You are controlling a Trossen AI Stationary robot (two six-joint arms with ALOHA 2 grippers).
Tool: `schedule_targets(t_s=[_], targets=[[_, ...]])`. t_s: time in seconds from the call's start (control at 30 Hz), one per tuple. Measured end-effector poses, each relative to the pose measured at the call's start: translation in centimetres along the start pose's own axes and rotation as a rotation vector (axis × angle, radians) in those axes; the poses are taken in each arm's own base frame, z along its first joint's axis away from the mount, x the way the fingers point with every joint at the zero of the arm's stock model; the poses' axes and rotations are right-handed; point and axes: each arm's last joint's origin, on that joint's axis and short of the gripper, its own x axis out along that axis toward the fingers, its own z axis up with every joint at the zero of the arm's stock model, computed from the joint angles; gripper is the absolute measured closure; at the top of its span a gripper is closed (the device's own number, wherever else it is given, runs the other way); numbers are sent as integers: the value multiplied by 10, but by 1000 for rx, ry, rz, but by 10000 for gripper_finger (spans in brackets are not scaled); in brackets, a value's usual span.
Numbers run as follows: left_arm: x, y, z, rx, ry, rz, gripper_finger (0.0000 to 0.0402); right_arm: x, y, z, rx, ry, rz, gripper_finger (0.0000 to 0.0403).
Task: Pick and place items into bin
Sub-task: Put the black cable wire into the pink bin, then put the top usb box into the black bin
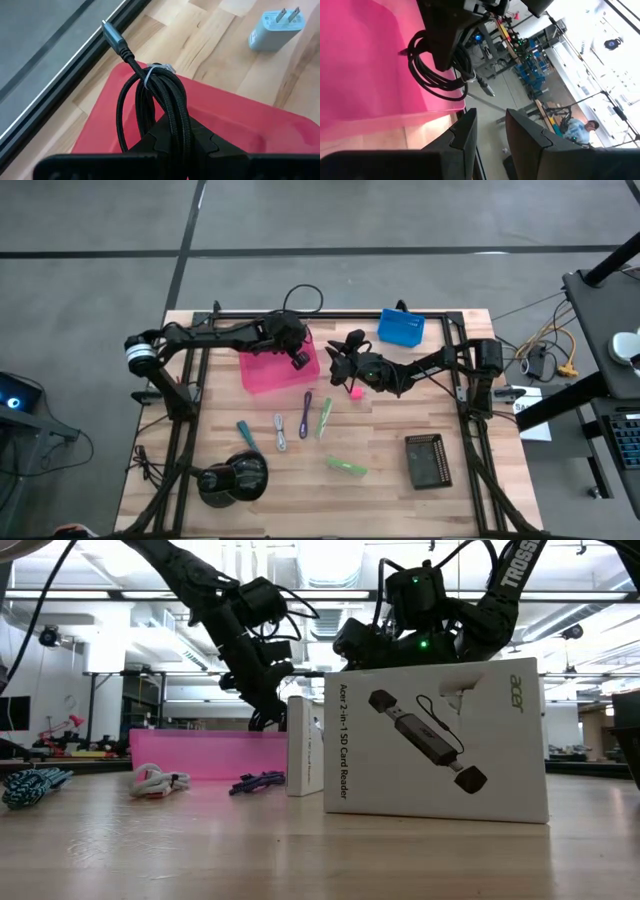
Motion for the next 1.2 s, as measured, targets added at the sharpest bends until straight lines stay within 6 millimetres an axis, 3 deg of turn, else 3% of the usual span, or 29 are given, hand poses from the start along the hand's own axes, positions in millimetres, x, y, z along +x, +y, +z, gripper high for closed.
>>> schedule_targets(t_s=[0.27, 0.83, 1.2], targets=[[0, 0, 0, 1, -1, 0, 385, 0, 0, 0, 0, 1, 0, 317], [-3, 0, -1, 62, 14, -1, 297, 0, 0, -2, -21, 47, -29, 322], [-34, 6, 8, 38, -70, -11, 278, 0, 0, -3, -31, 65, -34, 325]])
